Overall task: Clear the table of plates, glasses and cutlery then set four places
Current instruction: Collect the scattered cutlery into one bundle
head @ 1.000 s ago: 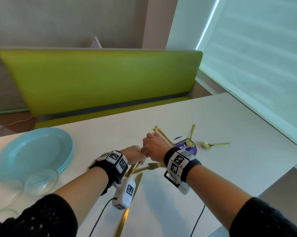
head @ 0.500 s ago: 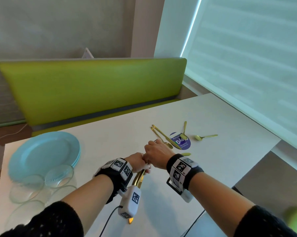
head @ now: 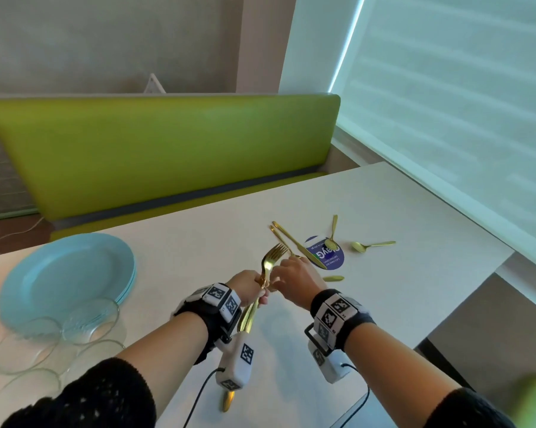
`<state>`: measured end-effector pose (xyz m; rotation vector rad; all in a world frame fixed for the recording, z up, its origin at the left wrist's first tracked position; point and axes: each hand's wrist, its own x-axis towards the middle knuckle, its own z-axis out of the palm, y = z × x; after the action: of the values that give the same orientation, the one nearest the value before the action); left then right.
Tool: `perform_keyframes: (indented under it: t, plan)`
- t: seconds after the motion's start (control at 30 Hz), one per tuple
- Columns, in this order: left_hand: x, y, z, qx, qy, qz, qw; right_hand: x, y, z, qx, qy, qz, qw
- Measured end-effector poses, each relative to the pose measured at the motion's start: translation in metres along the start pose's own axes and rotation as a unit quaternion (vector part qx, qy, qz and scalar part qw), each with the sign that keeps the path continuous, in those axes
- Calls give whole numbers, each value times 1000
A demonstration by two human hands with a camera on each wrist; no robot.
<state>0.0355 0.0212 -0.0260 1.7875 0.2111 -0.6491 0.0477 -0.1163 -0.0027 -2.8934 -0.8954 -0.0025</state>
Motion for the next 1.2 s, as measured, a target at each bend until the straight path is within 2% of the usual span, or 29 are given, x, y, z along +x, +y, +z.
perform_keyframes:
  t: [0.13, 0.3, 0.5, 0.63, 0.9, 1.0, 1.07, 1.1, 1.2]
  plan:
    - [21, 6, -2, -59, 31, -37, 997, 0, 41, 4, 26, -72, 125, 989]
    - [42, 9, 7, -140, 63, -60, 986, -12, 92, 17, 22, -180, 244, 953]
    - [62, 11, 16, -162, 88, -57, 981, -21, 118, 32, 40, -238, 296, 924]
    - [68, 10, 20, -179, 96, -66, 977, -19, 119, 47, 5, -263, 308, 914]
    - [66, 8, 20, -188, 102, -76, 974, -16, 119, 57, -7, -256, 321, 912]
    - [66, 7, 17, -184, 102, -76, 975, -12, 116, 48, 25, -227, 311, 923]
    - [67, 7, 15, -184, 103, -73, 975, -7, 115, 39, 117, -174, 309, 928]
    - [68, 8, 13, -188, 104, -73, 974, -4, 115, 35, 185, -143, 310, 921]
    - [68, 13, 10, -198, 103, -73, 972, 10, 109, 22, 349, -98, 301, 882]
